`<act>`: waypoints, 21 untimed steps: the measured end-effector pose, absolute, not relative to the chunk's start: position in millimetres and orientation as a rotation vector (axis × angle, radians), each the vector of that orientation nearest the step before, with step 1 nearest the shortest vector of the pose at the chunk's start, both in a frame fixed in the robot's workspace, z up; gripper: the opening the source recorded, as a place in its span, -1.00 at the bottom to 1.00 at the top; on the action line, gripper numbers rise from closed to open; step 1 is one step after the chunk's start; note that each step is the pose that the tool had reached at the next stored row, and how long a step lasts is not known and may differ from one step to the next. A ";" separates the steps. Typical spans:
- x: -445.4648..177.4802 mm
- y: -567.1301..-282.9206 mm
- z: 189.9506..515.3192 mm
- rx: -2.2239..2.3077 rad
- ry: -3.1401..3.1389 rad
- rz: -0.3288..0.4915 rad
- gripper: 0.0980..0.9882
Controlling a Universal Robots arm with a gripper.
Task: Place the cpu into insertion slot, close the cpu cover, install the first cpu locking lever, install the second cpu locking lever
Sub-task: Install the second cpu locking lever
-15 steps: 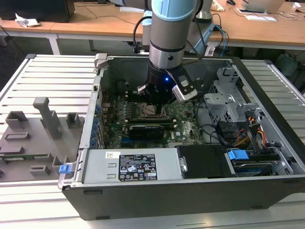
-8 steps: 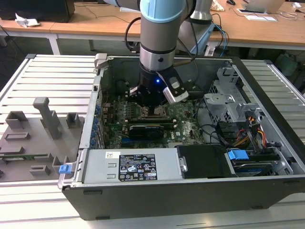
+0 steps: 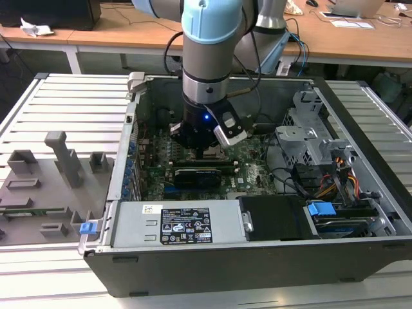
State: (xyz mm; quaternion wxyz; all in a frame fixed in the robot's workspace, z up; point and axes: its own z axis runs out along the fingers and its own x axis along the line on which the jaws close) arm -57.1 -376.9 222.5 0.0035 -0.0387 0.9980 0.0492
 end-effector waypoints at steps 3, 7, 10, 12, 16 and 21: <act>-61.6 -378.4 221.2 -0.123 3.126 0.183 -0.98; -68.5 -381.5 218.3 -0.127 3.123 0.218 -0.98; -70.3 -390.2 215.7 -0.127 3.120 0.243 -0.98; -70.7 -390.6 215.2 -0.127 3.119 0.253 -0.98; -73.4 -390.6 214.9 -0.127 3.117 0.270 -0.98; -74.7 -390.4 213.9 -0.127 3.116 0.283 -0.98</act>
